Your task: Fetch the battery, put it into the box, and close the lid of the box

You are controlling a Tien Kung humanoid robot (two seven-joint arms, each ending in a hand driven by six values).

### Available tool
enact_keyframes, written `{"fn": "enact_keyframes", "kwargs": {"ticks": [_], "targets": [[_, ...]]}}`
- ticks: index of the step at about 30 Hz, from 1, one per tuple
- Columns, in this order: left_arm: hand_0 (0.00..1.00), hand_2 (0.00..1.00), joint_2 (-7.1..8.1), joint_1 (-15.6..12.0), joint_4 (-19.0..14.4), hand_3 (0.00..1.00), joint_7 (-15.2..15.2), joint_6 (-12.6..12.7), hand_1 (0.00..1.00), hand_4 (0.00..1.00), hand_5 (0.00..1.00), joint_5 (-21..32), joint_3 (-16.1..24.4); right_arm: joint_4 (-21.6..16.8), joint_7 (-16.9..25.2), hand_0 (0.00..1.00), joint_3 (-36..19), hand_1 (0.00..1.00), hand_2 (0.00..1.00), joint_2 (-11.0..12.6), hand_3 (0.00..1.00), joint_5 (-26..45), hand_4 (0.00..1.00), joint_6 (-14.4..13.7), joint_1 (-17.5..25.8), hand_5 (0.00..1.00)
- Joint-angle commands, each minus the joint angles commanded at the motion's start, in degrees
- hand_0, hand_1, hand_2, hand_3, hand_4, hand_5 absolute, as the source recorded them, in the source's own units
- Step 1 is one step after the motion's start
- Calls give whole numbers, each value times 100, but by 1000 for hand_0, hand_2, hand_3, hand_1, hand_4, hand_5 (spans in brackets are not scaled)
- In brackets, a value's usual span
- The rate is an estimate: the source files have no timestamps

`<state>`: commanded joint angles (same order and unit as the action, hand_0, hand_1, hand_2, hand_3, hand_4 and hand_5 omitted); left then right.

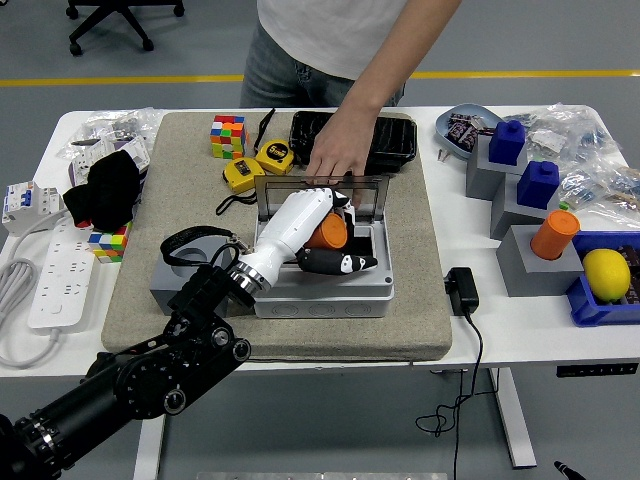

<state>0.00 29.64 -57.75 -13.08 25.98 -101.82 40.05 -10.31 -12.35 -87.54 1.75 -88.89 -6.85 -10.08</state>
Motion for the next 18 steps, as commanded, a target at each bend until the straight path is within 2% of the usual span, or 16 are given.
{"fn": "enact_keyframes", "kwargs": {"ticks": [11, 18], "targets": [[51, 2, 0, -15, -64, 2, 17, -3, 2, 998, 246, -132, -1, 0, 5, 545, 1, 557, 586, -1, 523, 12, 908, -1, 0, 742], [71, 3, 0, -11, -53, 6, 48, -120, 2, 998, 259, -276, 38, 0, 6, 544, -9, 557, 586, 0, 523, 12, 908, -2, -4, 741]]}}
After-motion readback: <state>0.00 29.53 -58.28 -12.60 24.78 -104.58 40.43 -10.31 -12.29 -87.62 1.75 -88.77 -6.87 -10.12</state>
